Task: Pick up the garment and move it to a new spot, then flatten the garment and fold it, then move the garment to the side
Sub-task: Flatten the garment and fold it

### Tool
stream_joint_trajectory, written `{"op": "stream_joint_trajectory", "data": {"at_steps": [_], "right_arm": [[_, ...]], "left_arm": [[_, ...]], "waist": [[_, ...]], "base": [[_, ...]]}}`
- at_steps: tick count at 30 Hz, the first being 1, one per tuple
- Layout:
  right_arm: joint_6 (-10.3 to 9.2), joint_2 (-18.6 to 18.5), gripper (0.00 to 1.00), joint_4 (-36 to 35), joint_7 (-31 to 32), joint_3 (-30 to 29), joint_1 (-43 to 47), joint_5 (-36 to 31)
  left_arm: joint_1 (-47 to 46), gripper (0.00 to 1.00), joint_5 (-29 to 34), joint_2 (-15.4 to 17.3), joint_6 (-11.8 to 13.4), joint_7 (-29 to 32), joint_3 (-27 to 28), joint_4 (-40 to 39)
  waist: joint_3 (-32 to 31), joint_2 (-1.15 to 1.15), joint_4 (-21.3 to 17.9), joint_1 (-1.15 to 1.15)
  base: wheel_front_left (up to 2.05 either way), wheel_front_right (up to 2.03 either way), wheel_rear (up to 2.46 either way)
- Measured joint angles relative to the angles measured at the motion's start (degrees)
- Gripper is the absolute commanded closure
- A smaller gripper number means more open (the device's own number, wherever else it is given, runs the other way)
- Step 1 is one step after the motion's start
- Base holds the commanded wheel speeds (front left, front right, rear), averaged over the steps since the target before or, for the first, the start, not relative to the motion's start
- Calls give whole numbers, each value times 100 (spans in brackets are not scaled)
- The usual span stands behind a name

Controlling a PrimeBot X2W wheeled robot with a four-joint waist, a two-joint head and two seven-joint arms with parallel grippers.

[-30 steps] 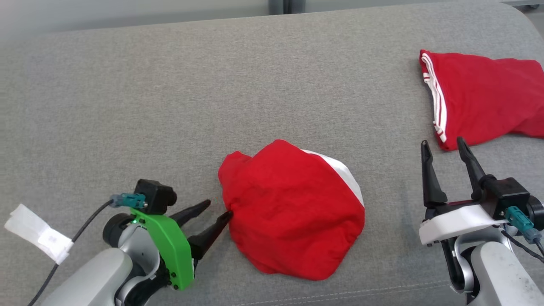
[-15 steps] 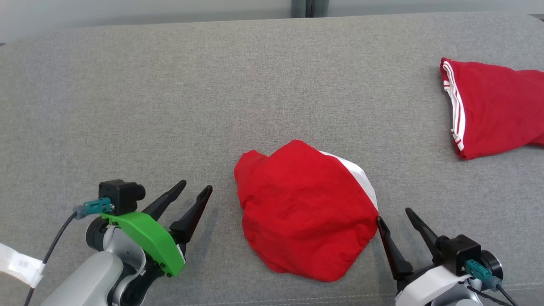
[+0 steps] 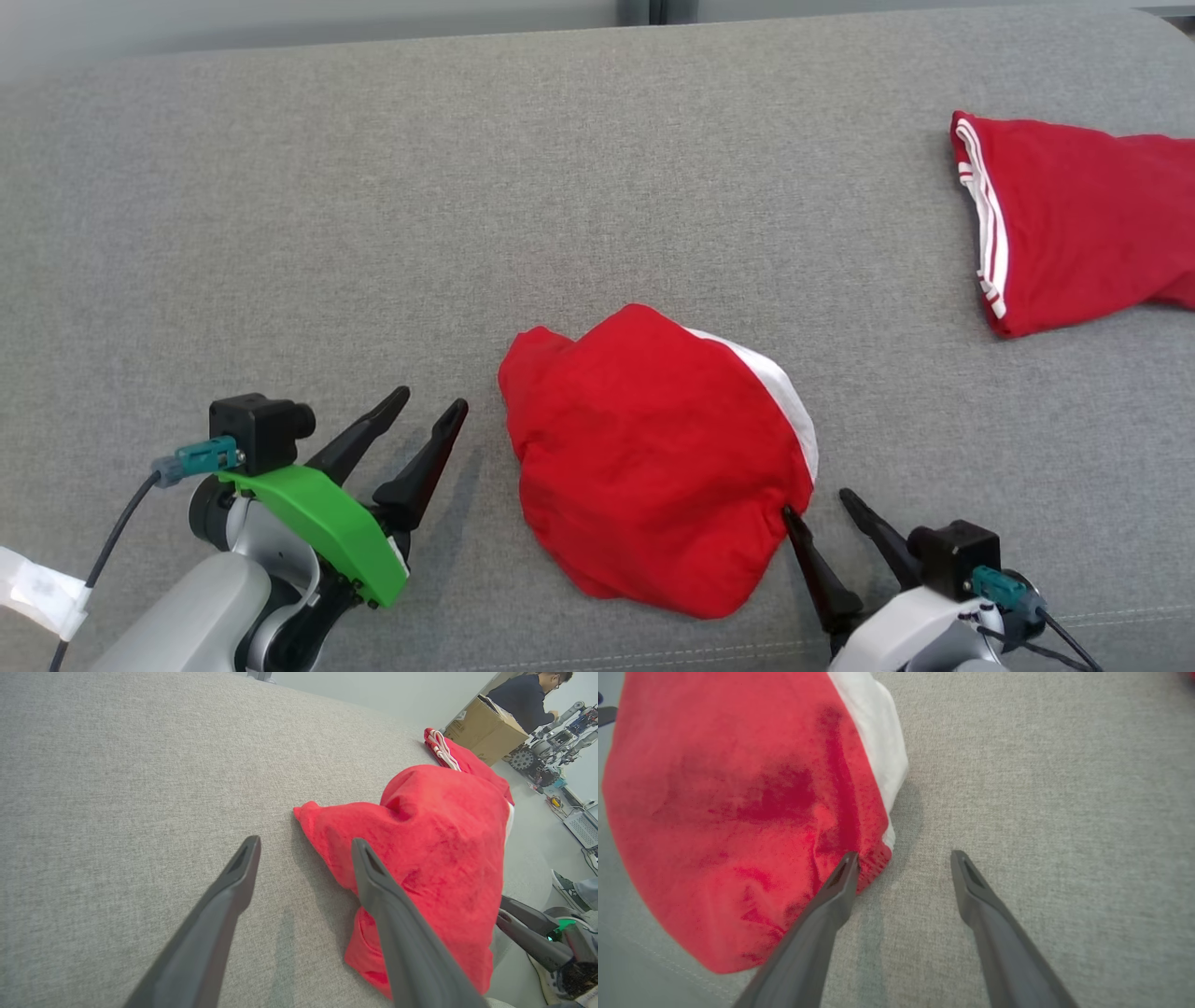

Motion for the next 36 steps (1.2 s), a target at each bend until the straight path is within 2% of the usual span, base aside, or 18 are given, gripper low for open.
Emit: {"op": "stream_joint_trajectory", "data": {"at_steps": [13, 14, 16, 17, 18, 23, 25, 32, 36], "right_arm": [[120, 130, 1, 675, 97, 118, -654, 243], [148, 130, 26, 717, 98, 125, -671, 250], [153, 131, 60, 808, 112, 152, -732, 293], [162, 133, 69, 839, 115, 167, -763, 294], [179, 144, 100, 867, 118, 180, -780, 301], [224, 142, 100, 913, 167, 269, -932, 338], [250, 13, 100, 896, 274, 367, -1139, 221], [279, -1009, 100, 436, 848, 554, -2565, -548], [303, -1370, 100, 155, 1163, 641, -3367, -780]], "left_arm": [[-13, 0, 46, -40, -2, -20, -59, -65], [-13, 0, 46, -47, -2, -21, -59, -63], [-13, 0, 46, -41, -2, -22, -48, -54], [-13, 0, 46, -36, -2, -22, -37, -54], [-13, 0, 46, -33, -2, -23, -33, -53], [-13, 0, 45, -37, -1, -80, 0, -27], [-12, 0, 45, -35, 0, -132, 42, 16], [-10, 0, 43, -132, 0, -232, 52, 82], [-12, 0, 19, -358, -21, -277, 15, 98]], "waist": [[72, 0, 150, 0], [68, 0, 170, 0], [53, 0, 196, 0], [47, 0, 204, 0], [43, 0, 208, 0], [14, 0, 214, 0], [-15, 0, 206, 0], [-178, 0, 162, 0], [-282, 0, 217, 0]], "base": [[0, 0, 0], [0, 0, 0], [0, 0, 0], [0, 0, 0], [0, 0, 0], [0, 0, 0], [0, 0, 0], [0, 0, 0], [0, 0, 0]]}}
